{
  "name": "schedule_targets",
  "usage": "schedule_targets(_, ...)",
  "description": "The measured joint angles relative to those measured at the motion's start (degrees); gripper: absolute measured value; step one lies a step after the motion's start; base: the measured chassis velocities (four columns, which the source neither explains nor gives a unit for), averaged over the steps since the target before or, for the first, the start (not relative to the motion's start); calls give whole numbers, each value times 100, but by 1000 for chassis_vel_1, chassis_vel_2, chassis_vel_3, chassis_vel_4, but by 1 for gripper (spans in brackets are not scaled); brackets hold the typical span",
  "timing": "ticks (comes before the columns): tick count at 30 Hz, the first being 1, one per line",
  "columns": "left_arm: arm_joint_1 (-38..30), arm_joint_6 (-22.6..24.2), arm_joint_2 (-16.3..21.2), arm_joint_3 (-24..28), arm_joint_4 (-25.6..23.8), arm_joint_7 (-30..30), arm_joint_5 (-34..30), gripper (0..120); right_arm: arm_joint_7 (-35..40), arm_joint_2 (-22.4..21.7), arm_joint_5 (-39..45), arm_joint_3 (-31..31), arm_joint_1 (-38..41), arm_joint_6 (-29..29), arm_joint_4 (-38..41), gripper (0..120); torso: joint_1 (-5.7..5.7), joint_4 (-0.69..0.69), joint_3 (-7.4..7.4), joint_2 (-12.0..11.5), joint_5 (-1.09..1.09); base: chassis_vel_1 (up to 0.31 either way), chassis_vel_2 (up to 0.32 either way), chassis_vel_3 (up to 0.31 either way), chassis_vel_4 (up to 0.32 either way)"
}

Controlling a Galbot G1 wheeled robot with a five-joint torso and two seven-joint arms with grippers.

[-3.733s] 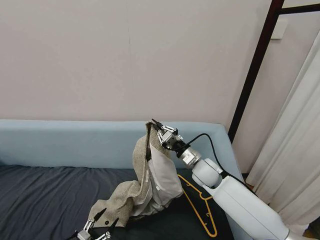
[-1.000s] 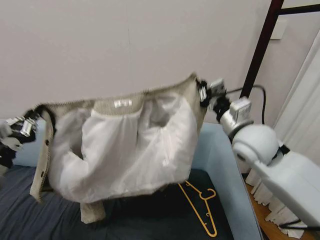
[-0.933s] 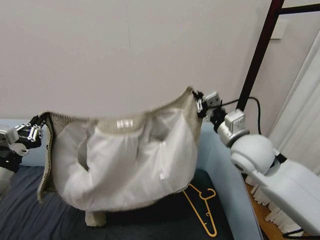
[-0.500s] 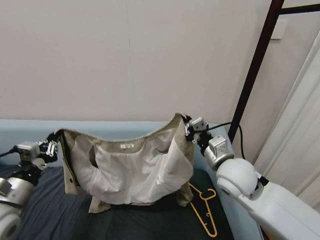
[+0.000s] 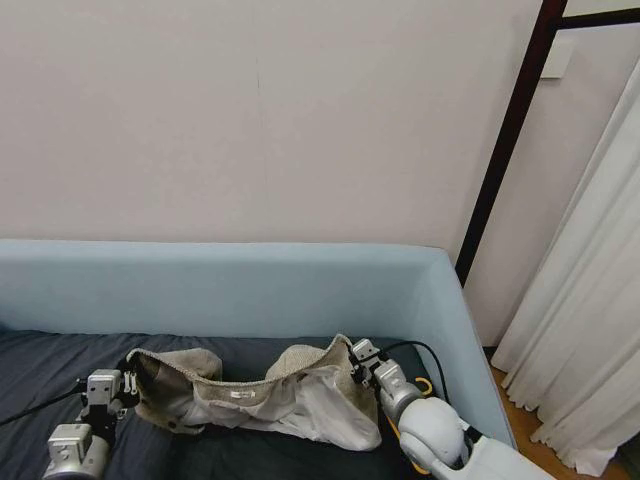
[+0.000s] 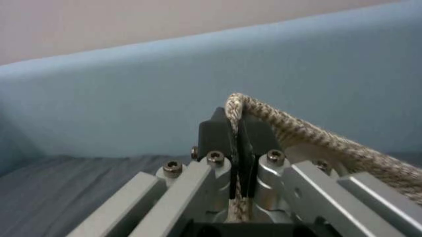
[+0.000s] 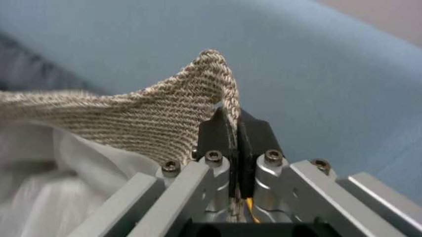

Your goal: Pick up the clothes from the sofa and hang them on the clothes hanger.

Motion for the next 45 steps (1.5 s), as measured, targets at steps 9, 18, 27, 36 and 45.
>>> schedule_targets(9, -164, -356, -39, 26, 66, 345, -22, 0, -470, -36, 891, 374, -29, 614, 388, 25, 0, -4, 0, 0, -2, 0, 0, 0, 0)
schedule_targets(18, -309, -353, 24, 19, 214, 344, -49, 0, 706, -242, 1552, 707, -246, -1017, 210, 56, 1, -5, 0, 0, -2, 0, 0, 0, 0)
schedule_targets(27, -295, -371, 64, -52, 255, 357, -81, 0, 236, -380, 1555, 855, -357, -1690, 17, 90, 0, -2, 0, 0, -2, 0, 0, 0, 0)
schedule_targets(36, -223, -541, 44, -71, 198, 463, -87, 0, -341, -163, 624, 1026, -423, -2588, -873, 100, 0, -3, 0, 0, -2, 0, 0, 0, 0)
schedule_targets(45, -286, -561, 65, -36, 253, 471, -83, 0, -788, 228, 1020, 1424, -75, -2653, -1868, 100, 1, -3, 0, 0, -2, 0, 0, 0, 0)
